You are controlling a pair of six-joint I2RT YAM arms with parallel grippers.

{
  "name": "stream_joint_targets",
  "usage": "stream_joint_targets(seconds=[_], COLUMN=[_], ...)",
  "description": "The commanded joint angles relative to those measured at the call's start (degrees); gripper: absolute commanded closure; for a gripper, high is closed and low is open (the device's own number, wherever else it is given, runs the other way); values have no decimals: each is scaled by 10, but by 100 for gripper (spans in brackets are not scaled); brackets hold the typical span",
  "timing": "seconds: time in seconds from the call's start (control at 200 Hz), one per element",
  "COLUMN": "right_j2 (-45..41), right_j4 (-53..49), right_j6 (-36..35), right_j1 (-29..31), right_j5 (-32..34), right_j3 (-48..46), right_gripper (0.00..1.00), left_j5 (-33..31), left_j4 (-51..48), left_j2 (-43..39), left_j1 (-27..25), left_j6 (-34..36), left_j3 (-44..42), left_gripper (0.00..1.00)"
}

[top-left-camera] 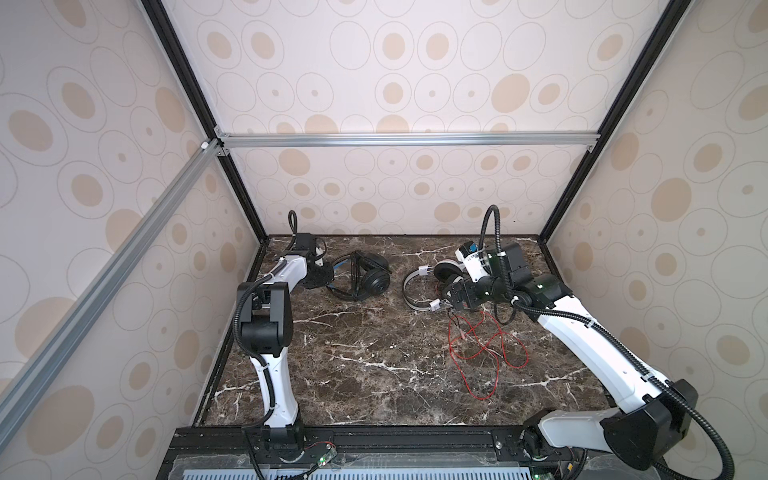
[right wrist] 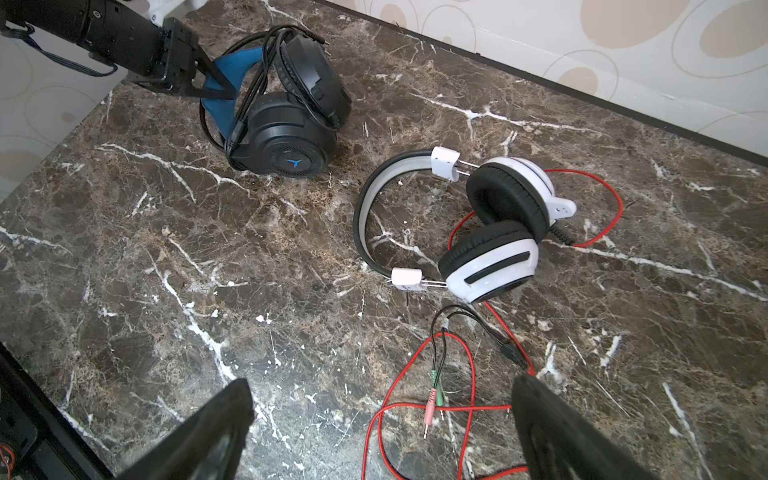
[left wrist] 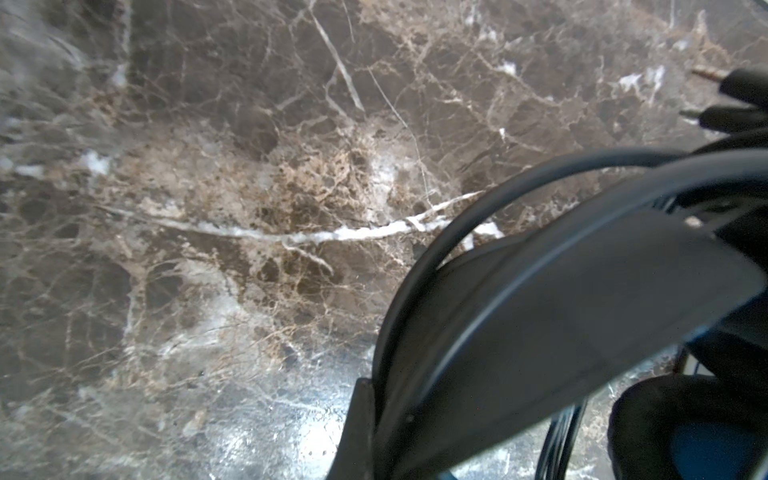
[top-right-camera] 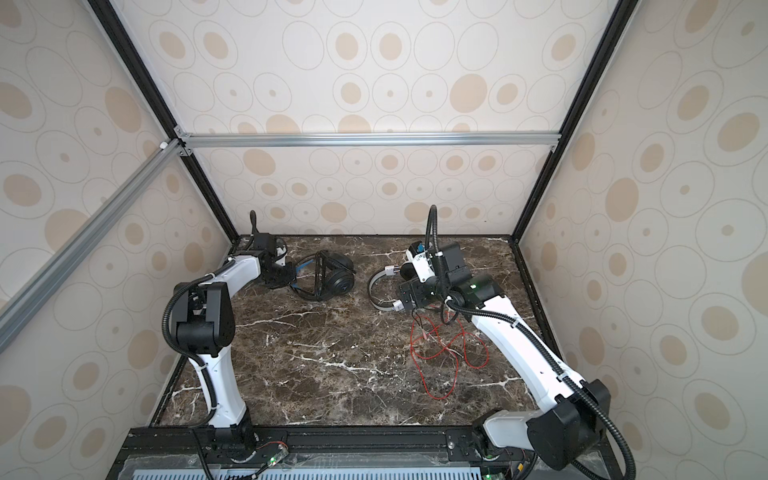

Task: Wrap the headphones
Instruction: 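Set the wrapped black headphones down farther from the robot and open the left gripper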

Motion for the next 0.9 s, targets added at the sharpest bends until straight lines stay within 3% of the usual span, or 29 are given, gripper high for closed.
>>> stream_joint_targets(seconds=[0.0, 0.295, 0.575, 0.805, 0.895], right_j2=[7, 17, 21, 30, 35], right_j4=[-1, 8, 12, 10, 8], right_j6=[9, 23, 28, 24, 21], right_j1=[0, 1, 0, 0, 0], right_j5=[-1, -2, 9, 9, 9], right_j3=[9, 11, 14, 26, 33], right_gripper=[0, 0, 0, 0, 0], left_j5=[29, 24, 11, -5, -18], left_j4=[6, 2, 4, -5, -7], left_j2=[9, 42, 56, 52, 42], left_j1=[4, 6, 6, 7, 6], left_j6=[-12, -12, -14, -10, -12], left_j3=[37, 49, 50, 64, 67], left_gripper=[100, 97, 88, 72, 56])
